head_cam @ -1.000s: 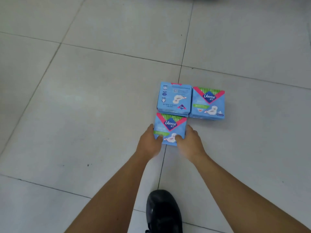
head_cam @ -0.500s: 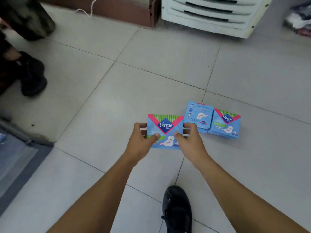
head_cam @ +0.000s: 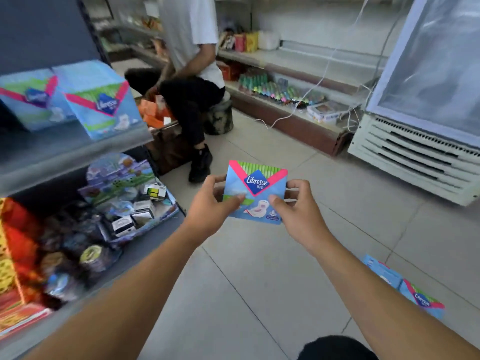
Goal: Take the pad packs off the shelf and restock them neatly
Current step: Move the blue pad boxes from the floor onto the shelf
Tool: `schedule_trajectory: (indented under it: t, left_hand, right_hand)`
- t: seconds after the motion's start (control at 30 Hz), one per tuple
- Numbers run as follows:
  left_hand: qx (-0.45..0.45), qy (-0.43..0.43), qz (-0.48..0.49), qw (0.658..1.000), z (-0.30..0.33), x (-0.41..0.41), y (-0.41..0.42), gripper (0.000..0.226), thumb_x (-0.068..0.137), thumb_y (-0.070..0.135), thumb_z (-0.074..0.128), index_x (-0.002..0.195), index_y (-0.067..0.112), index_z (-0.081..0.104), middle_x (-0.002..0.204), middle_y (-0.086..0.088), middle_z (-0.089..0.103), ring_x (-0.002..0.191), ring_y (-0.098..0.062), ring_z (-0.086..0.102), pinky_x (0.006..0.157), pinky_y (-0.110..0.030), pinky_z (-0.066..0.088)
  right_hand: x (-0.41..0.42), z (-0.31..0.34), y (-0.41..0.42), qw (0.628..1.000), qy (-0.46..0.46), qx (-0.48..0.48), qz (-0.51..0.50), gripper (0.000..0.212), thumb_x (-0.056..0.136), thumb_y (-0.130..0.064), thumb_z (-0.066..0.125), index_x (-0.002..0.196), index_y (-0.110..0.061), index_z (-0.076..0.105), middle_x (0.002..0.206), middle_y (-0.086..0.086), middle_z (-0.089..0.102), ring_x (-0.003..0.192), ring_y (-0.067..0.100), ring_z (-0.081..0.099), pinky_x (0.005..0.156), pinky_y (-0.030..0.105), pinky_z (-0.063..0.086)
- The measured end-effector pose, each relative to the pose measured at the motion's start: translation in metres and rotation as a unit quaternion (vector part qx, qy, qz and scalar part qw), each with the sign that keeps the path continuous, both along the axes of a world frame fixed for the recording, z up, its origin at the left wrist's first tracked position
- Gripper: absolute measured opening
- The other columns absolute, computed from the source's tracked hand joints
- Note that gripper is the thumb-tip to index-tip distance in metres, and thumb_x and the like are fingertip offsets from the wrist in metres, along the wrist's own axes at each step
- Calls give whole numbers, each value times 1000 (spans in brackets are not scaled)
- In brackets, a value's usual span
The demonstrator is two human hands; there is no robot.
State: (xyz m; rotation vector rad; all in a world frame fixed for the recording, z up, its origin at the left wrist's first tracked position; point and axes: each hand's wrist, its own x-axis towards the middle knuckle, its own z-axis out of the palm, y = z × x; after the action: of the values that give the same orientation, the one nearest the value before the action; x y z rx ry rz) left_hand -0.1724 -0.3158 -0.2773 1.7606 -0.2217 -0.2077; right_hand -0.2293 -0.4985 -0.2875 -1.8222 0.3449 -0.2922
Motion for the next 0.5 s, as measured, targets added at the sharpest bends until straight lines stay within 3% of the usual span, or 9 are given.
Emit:
schedule_trajectory:
  t: [0.07,0.2,0.37,0.5]
  left_hand:
    - [-14,-21,20,999,25,-1,38,36,87,15,72,117,21,54,107,0,71,87,-9,72,74,-29,58]
    - [-15,-74,69,995,67,-3,114,37,87,12,70,112,36,57,105,7,71,91,-12,71,86,-41,57]
    - [-15,-104,144,984,110,-16,195,45,83,17,75,119,32,52,106,-1,70,93,-13,71,83,-37,58]
    - [15,-121,195,973,130,-15,252,54,81,22,77,127,24,50,106,0,69,94,-12,70,83,-37,58]
  right_hand:
    - [9,27,33,999,-25,-14,30,31,90,-25,66,111,-21,43,95,-12,61,71,-4,66,73,38,58]
    - [28,74,101,994,-63,-45,80,33,91,-24,66,114,-21,42,95,-16,58,72,-7,64,65,22,53]
    - [48,119,180,982,-102,-81,139,30,91,-25,65,110,-24,43,94,-18,57,78,-7,60,58,9,44]
    - [64,142,238,972,-123,-92,179,28,91,-26,64,109,-29,42,98,-16,60,83,-1,63,67,20,51]
